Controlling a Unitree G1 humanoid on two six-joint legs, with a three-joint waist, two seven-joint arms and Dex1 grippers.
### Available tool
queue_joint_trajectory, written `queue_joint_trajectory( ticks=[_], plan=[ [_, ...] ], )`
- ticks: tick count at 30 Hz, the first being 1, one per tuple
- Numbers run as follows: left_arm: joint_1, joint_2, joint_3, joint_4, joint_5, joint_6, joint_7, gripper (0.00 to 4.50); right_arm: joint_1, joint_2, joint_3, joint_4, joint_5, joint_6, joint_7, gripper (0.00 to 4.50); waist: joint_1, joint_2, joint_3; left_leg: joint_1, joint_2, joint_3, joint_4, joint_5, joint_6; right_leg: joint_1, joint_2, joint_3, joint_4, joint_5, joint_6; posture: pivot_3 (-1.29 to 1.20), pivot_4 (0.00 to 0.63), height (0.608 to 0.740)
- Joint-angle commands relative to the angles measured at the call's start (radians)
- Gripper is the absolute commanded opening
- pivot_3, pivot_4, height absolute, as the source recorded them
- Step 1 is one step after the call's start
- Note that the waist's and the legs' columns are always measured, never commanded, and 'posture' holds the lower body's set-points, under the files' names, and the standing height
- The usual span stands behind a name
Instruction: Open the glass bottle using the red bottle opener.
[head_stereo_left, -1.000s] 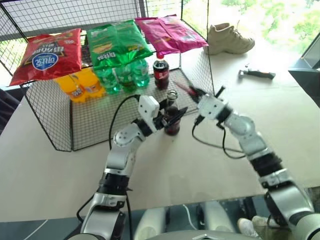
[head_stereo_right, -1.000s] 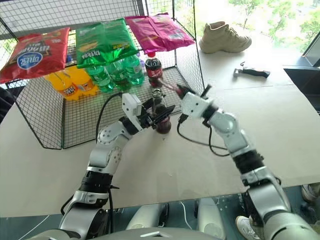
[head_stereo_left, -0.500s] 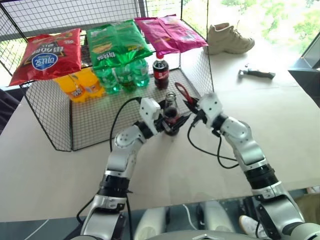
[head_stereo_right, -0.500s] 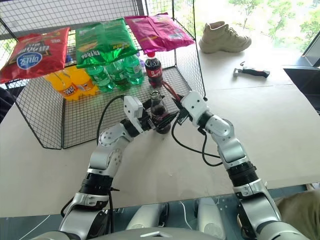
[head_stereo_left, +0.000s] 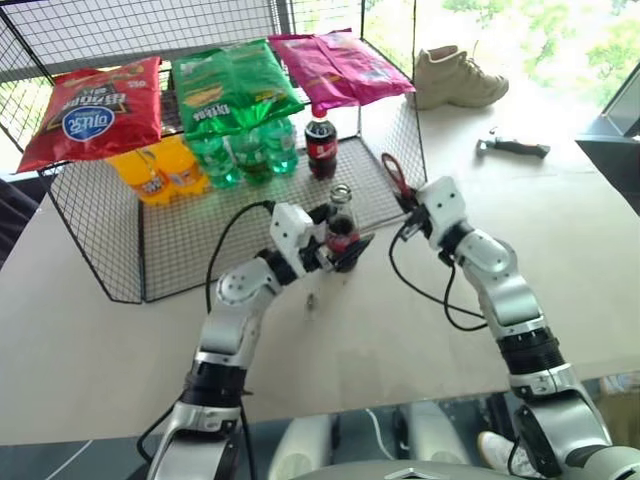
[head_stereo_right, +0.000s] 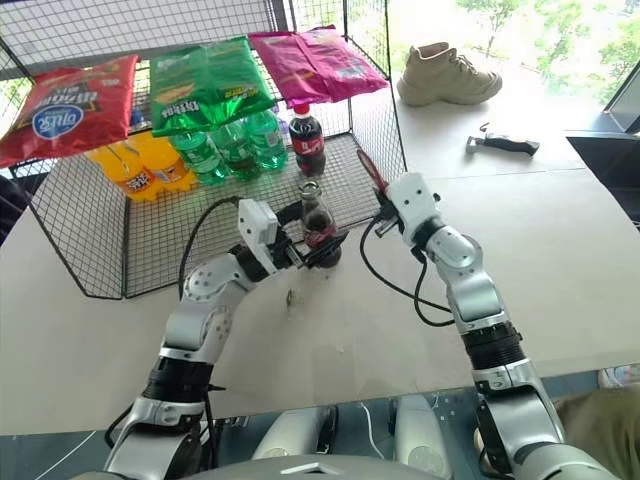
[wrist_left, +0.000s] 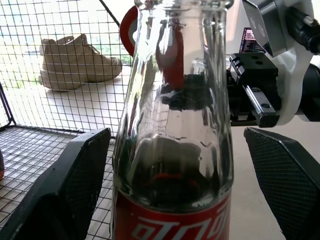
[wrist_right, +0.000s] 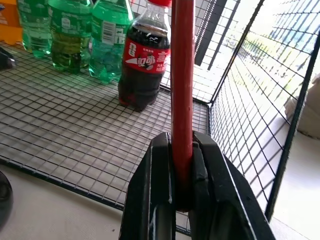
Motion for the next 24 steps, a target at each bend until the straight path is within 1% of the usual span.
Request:
queue_joint_trajectory(
  ticks=[1, 7, 9, 12, 13, 16, 18, 22, 23, 24],
  plan=[
    [0.034, 0.024, 0.014, -0.085, -0.022, 0.011, 0.003, 4.41, 0.012, -0.005, -0.035, -0.038, 0.022, 0.012, -0.004, 0.0, -0.001, 0.0, 0.0, 0.0, 0.0, 0.0, 0.0, 0.0, 0.0, 0.0, 0.0, 0.0, 0.0, 0.0, 0.0, 0.0, 0.15, 0.74],
    [0.149, 0.106, 0.051, -0.209, -0.044, 0.064, 0.0, 4.41, 0.067, -0.037, -0.096, -0.108, 0.095, 0.12, 0.028, 0.0, 0.0, 0.001, 0.0, 0.0, 0.0, 0.0, -0.001, 0.0, 0.0, 0.0, 0.0, 0.0, 0.0, 0.0, 0.0, 0.0, 0.15, 0.74],
    [0.193, 0.137, 0.079, -0.247, -0.059, 0.078, 0.002, 4.41, 0.086, -0.06, -0.121, -0.139, 0.142, 0.196, 0.053, 0.0, 0.0, 0.001, 0.0, 0.0, 0.001, 0.0, -0.001, 0.0, 0.0, 0.0, 0.0, 0.0, 0.0, 0.0, 0.0, 0.0, 0.15, 0.74],
    [0.284, 0.189, 0.146, -0.32, -0.097, 0.106, 0.007, 4.41, 0.125, -0.114, -0.174, -0.194, 0.229, 0.339, 0.097, 0.0, 0.001, 0.001, 0.001, 0.0, 0.001, 0.0, -0.002, -0.001, 0.002, 0.0, -0.001, 0.0, -0.001, 0.0, 0.0, 0.0, 0.15, 0.74],
    [0.317, 0.201, 0.172, -0.343, -0.112, 0.115, 0.012, 4.41, 0.145, -0.142, -0.192, -0.22, 0.277, 0.398, 0.135, 0.0, 0.002, 0.001, 0.001, 0.0, 0.001, 0.0, -0.002, -0.002, 0.004, 0.0, -0.001, 0.0, -0.001, 0.0, 0.0, 0.0, 0.15, 0.74],
    [0.407, 0.217, 0.248, -0.393, -0.154, 0.146, 0.036, 4.41, 0.205, -0.223, -0.232, -0.302, 0.438, 0.622, 0.235, 0.0, 0.002, 0.002, 0.001, 0.0, 0.001, 0.0, -0.003, -0.003, 0.005, 0.0, -0.001, 0.0, -0.001, 0.0, 0.0, 0.0, 0.15, 0.74],
    [0.464, 0.221, 0.279, -0.406, -0.157, 0.156, 0.052, 4.41, 0.244, -0.283, -0.231, -0.356, 0.52, 0.749, 0.283, 0.0, 0.003, 0.002, 0.001, 0.0, 0.001, 0.0, -0.004, -0.003, 0.005, 0.0, -0.002, 0.0, -0.003, 0.0, 0.0, 0.0, 0.15, 0.74],
    [0.558, 0.217, 0.302, -0.397, -0.115, 0.134, 0.078, 4.41, 0.29, -0.342, -0.22, -0.403, 0.56, 0.813, 0.305, 0.0, 0.003, 0.002, 0.001, 0.0, 0.001, 0.0, -0.005, -0.003, 0.006, 0.0, -0.002, 0.0, -0.003, 0.0, 0.0, 0.0, 0.15, 0.74],
    [0.588, 0.216, 0.306, -0.395, -0.107, 0.124, 0.08, 4.41, 0.301, -0.355, -0.214, -0.407, 0.549, 0.789, 0.317, 0.0, 0.002, 0.002, 0.001, 0.0, 0.001, 0.001, -0.005, -0.003, 0.006, 0.0, -0.002, 0.0, -0.003, -0.001, 0.0, 0.0, 0.15, 0.74],
    [0.61, 0.211, 0.312, -0.395, -0.108, 0.12, 0.082, 4.47, 0.308, -0.367, -0.208, -0.406, 0.528, 0.755, 0.324, 0.44, 0.002, 0.002, 0.001, 0.0, 0.002, 0.001, -0.005, -0.003, 0.006, 0.0, -0.002, 0.0, -0.003, -0.001, 0.0, 0.0, 0.15, 0.74]
  ],
)
